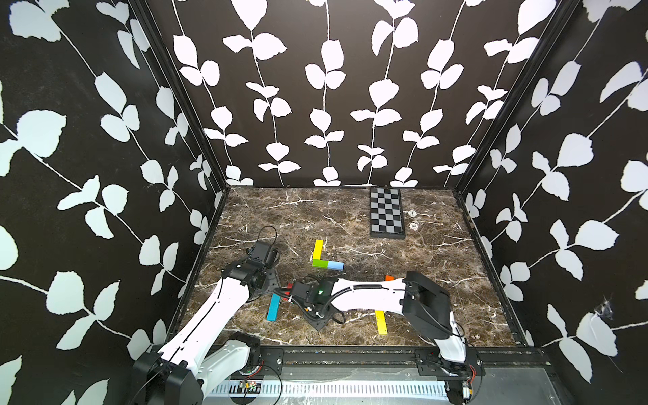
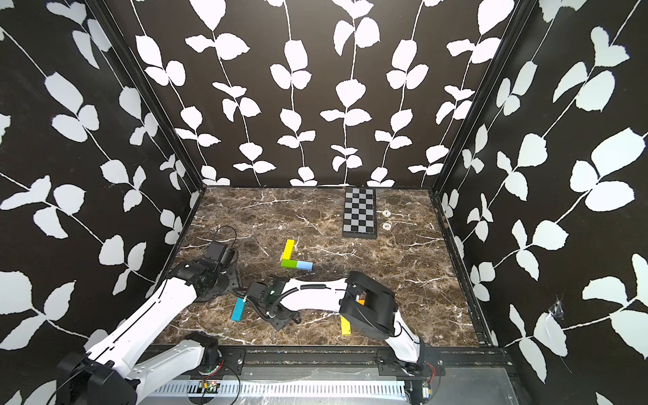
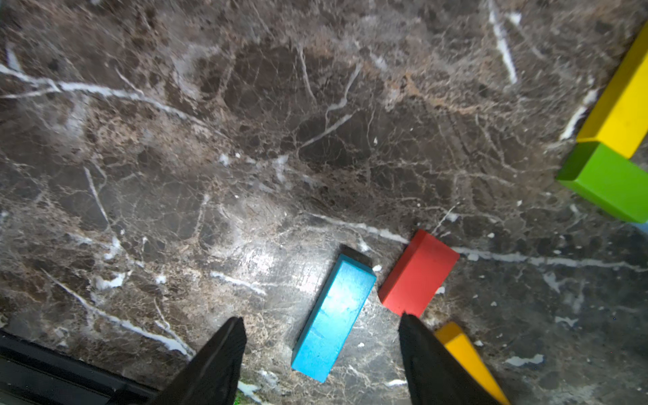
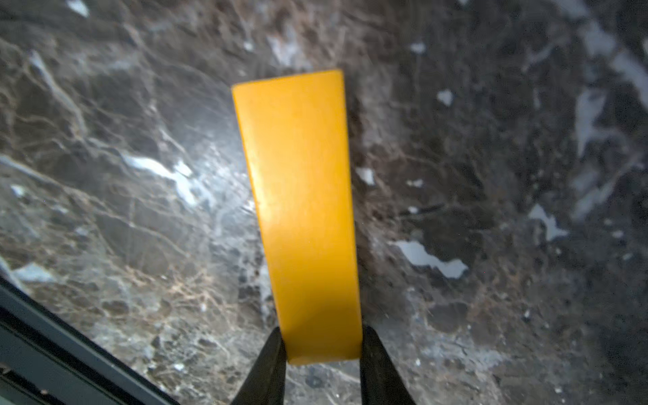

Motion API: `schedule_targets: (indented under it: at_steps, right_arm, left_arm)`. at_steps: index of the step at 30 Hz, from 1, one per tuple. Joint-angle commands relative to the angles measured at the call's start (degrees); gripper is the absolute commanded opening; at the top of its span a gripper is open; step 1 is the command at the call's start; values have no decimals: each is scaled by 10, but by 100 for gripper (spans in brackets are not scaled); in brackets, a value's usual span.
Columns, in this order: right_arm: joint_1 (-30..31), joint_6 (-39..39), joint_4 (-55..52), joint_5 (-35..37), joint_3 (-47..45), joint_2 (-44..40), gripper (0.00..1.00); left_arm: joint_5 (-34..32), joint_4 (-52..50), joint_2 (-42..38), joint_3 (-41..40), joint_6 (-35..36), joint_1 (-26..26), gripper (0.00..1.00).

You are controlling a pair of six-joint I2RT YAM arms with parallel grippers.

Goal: Assemble the letter h with building blocks
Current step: Pick up the building block from the center of the board.

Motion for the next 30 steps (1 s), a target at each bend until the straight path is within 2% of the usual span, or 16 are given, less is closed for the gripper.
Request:
schedule_targets:
  at_steps: [1,2,3,6,9,12,15,17,21,25,28,30]
  right_arm:
    - [-10,20,18,-14,-15,-34,33]
    - [-10,23,14,-15,-14,-34,35]
    - [-12,26,6,-16,-10,-32,42]
    - [-17,31,2,-9,4,-27,79]
    - [-26,26,-1,-5,29,-7,84]
    - [-33,17,-6,-9,49,23,79]
    - [-33,15,-19,-12,66,41,63]
    - [-33,24,-19,-10,67,42,56]
    - [-33,41,-9,-12,62,46,53]
    - [-33,45,-14,-19,76,62,55]
    - [-33,48,-34,-10,93,76,36]
    - [-34,52,-36,-3,91,72,33]
  left_arm:
    - [22,3,-6,-22,-6,3,72]
    - [22,5,-8,-25,-10,3,72]
    - [25,9,-8,-30,-12,3,72]
    - [35,16,-4,-43,-17,3,72]
    - [37,14,-2,-44,-22,3,72]
    - [24,14,-10,-35,-22,3,72]
    - [16,16,-13,-25,-18,3,72]
    - [14,14,-5,-21,-16,3,71]
    - [17,21,13,-22,-15,3,71]
    - [22,25,22,-26,-21,3,71]
    - [25,24,22,-34,-22,3,71]
    - [27,20,21,-43,-22,3,70]
